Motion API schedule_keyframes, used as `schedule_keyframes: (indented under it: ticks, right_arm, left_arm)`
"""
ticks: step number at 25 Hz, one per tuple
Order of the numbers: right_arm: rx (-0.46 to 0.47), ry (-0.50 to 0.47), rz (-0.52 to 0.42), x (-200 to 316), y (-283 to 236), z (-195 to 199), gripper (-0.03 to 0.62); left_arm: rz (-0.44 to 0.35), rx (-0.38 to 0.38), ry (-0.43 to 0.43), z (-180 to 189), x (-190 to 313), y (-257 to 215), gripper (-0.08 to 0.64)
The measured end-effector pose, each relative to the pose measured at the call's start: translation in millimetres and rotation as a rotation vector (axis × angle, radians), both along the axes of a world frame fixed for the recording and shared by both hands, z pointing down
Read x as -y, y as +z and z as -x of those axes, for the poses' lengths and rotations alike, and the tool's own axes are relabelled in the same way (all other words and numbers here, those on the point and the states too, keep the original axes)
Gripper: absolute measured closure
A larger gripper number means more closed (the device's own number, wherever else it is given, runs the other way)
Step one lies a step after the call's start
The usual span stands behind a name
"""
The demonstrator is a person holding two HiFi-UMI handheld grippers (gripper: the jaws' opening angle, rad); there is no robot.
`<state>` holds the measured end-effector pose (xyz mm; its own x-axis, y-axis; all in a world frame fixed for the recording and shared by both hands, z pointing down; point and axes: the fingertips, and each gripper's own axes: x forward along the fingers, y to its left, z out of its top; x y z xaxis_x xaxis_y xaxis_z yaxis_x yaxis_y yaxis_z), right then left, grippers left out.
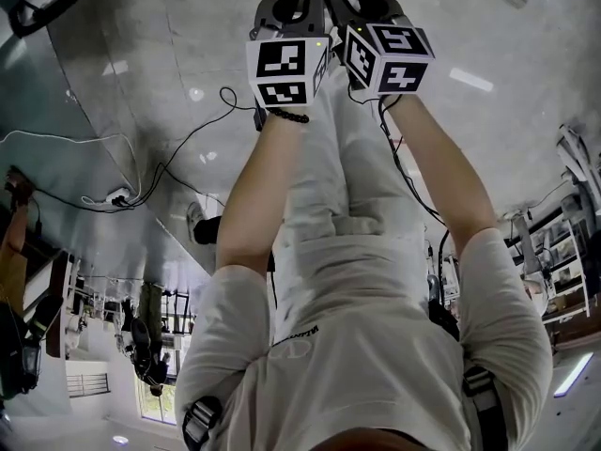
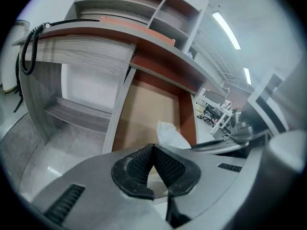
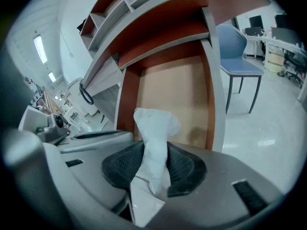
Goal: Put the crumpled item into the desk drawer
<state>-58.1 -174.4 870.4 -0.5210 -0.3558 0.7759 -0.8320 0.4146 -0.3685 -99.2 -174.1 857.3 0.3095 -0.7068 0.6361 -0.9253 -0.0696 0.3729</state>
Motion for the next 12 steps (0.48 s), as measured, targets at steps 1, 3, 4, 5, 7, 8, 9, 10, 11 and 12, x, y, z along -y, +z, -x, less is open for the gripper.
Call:
schedule_keyframes:
  ticks: [1,3,4,5,7,8,9,10,11,12]
  right_arm:
    - [0.0,0.0,0.001,-0.2,-0.8,-1.3,0.457]
    - [0.001,0.001,0.002,-0.5,-2.4,-3.4,0.446]
    - [0.002,0.002,0.003,-0.8,-2.9,-4.0,0.446]
    - [0.003,0.002,0.003,-1.4,-2.9,-4.0,0.446]
    - [0.004,0.0,0.005,-3.7,-2.4,-3.6,0.446]
    - [0.005,-0.001,0.006,-5.0,-2.4,-3.7,0.446]
    - [0.006,-0.001,0.006,-6.1,-2.7,-3.9,0.446]
    - [0.007,-0.001,0.005,-6.9,-3.2,-4.0,0.446]
    - [0.008,0.0,0.003,-7.5,-3.7,-3.9,0.446]
    - [0.008,0.0,0.002,-8.0,-4.1,-3.8,0.446]
  left_arm:
    - [0.0,0.0,0.001,-1.1,-0.2,-0.7,0.561]
    - [-0.002,0.001,0.002,-2.5,-0.5,-1.6,0.561]
    - [-0.001,0.002,0.001,-2.4,-0.7,-1.3,0.561]
    - [0.0,0.002,-0.001,-1.7,-0.7,-0.6,0.561]
    - [0.002,0.002,-0.003,-0.5,-0.3,0.3,0.561]
    - [0.002,0.003,-0.003,-0.5,0.1,0.2,0.561]
    - [0.0,0.004,-0.002,-0.8,0.6,-0.2,0.561]
    - [-0.001,0.004,0.0,-1.1,1.0,-0.7,0.561]
    - [-0.003,0.004,0.0,-1.2,1.1,-1.2,0.561]
    - [-0.004,0.004,0.0,-0.9,1.0,-1.6,0.561]
